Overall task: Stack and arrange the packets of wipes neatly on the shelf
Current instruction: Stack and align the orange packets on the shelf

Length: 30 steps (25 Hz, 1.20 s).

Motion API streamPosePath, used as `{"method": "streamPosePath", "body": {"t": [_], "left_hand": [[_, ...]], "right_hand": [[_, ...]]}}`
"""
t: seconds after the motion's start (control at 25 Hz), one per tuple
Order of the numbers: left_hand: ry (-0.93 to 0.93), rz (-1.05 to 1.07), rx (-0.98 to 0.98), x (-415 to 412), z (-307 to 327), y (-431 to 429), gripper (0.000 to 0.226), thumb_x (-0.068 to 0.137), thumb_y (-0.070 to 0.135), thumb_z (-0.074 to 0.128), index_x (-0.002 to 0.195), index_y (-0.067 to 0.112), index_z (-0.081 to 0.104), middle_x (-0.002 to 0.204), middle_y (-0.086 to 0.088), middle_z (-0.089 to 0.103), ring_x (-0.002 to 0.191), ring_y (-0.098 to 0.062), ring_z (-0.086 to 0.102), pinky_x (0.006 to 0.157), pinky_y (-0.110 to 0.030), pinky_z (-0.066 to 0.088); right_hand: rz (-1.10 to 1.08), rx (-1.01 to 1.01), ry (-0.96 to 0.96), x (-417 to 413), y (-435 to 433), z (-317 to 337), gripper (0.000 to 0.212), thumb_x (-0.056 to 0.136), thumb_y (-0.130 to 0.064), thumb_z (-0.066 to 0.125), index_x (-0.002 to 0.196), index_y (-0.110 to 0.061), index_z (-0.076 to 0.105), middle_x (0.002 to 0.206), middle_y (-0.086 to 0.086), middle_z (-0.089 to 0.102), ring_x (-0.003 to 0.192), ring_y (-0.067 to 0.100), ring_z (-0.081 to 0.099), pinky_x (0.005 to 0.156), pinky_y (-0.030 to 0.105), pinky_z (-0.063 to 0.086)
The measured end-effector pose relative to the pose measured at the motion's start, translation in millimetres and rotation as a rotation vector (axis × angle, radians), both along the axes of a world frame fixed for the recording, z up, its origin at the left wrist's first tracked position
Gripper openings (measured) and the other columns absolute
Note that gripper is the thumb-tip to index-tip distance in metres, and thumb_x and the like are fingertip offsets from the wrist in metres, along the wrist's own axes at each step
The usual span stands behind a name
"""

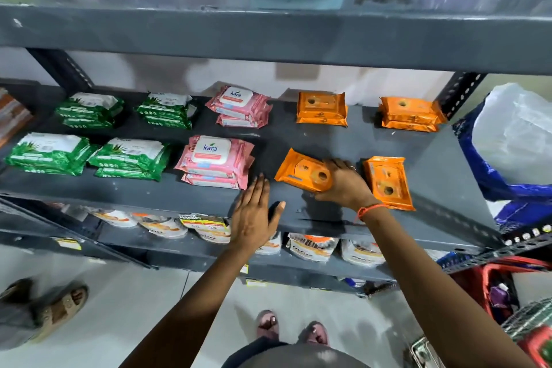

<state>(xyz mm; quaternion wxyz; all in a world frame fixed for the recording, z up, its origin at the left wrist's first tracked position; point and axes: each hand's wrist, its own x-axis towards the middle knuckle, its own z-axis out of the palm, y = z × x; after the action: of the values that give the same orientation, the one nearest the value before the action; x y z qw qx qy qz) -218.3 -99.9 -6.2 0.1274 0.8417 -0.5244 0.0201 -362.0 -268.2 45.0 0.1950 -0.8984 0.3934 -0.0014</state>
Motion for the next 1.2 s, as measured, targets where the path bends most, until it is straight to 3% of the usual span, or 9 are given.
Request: {"method": "streamPosePath", "body": {"t": [0.2,0.32,0.4,0.48,0.52,0.64,0.84,1.08,1.2], "left_hand": [[0.004,-0.002,0.043,0,0,0,0.069,0.091,0.055,0.02,0.14,0.008,0.032,0.15,-0.009,0.035,0.138,-0.022,0.033,0.111,-0.037,0.034],[-0.001,-0.009,0.051,1,0,1,0.071,0.091,0.056,0.018,0.14,0.008,0.032,0.15,-0.01,0.035,0.139,-0.022,0.033,0.112,-0.036,0.033],[-0.002,-0.016,0.063,2,0,1,0.073,0.09,0.058,0.014,0.141,0.008,0.031,0.15,-0.009,0.034,0.139,-0.022,0.031,0.112,-0.037,0.032],[-0.006,-0.019,0.063,2,0,0,0.074,0.09,0.058,0.012,0.141,0.008,0.03,0.151,-0.009,0.033,0.14,-0.022,0.03,0.113,-0.037,0.031],[-0.005,-0.02,0.063,2,-1,0,0.074,0.09,0.059,0.012,0.142,0.009,0.029,0.151,-0.009,0.032,0.14,-0.022,0.029,0.113,-0.037,0.031],[-0.021,-0.019,0.077,2,-1,1,0.076,0.089,0.06,0.008,0.143,0.01,0.025,0.153,-0.008,0.029,0.142,-0.021,0.026,0.114,-0.037,0.029],[-0.042,-0.034,0.112,1,-3,1,0.081,0.086,0.062,-0.006,0.146,0.011,0.014,0.156,-0.008,0.018,0.144,-0.021,0.017,0.117,-0.038,0.021],[-0.06,-0.048,0.127,1,-5,-1,0.079,0.087,0.063,0.001,0.146,0.012,0.011,0.157,-0.008,0.016,0.144,-0.022,0.016,0.118,-0.039,0.02],[-0.058,-0.05,0.132,1,-6,-1,0.078,0.087,0.063,0.004,0.146,0.012,0.013,0.156,-0.008,0.018,0.144,-0.023,0.018,0.117,-0.041,0.021]], "right_hand": [[-0.25,-0.183,0.008,10,25,4,0.082,0.074,-0.07,0.052,0.12,-0.001,0.051,0.109,0.019,0.065,0.099,0.038,0.064,0.077,0.04,0.053],[-0.348,-0.254,-0.093,18,26,9,0.062,0.09,-0.045,0.045,0.128,0.005,0.041,0.103,0.023,0.069,0.091,0.043,0.066,0.068,0.044,0.054],[-0.218,-0.248,-0.081,10,15,9,0.06,0.087,-0.022,0.052,0.139,-0.001,0.032,0.118,0.021,0.062,0.103,0.042,0.061,0.075,0.043,0.055],[-0.063,-0.021,0.01,2,3,5,0.067,0.083,-0.012,0.058,0.143,-0.008,0.03,0.142,0.013,0.045,0.127,0.035,0.046,0.089,0.034,0.053],[0.026,0.094,0.065,0,-1,3,0.067,0.083,-0.015,0.06,0.144,-0.01,0.031,0.15,0.009,0.036,0.135,0.031,0.038,0.098,0.03,0.048],[0.275,0.009,0.217,16,-5,7,0.086,0.077,-0.04,0.068,0.148,-0.022,0.023,0.157,0.001,0.023,0.143,0.03,0.018,0.118,0.042,0.024],[0.125,-0.02,0.147,15,7,-4,0.087,0.08,-0.045,0.064,0.149,-0.027,0.015,0.157,0.002,0.017,0.142,0.038,0.014,0.116,0.055,0.023],[0.11,-0.017,0.153,6,1,7,0.087,0.083,-0.051,0.058,0.151,-0.024,0.01,0.16,0.0,0.012,0.147,0.03,0.009,0.121,0.052,0.01],[-0.261,-0.171,0.018,-15,0,5,0.072,0.092,-0.047,0.041,0.15,-0.014,0.012,0.159,0.013,0.015,0.148,0.031,0.01,0.121,0.05,0.01]]}}
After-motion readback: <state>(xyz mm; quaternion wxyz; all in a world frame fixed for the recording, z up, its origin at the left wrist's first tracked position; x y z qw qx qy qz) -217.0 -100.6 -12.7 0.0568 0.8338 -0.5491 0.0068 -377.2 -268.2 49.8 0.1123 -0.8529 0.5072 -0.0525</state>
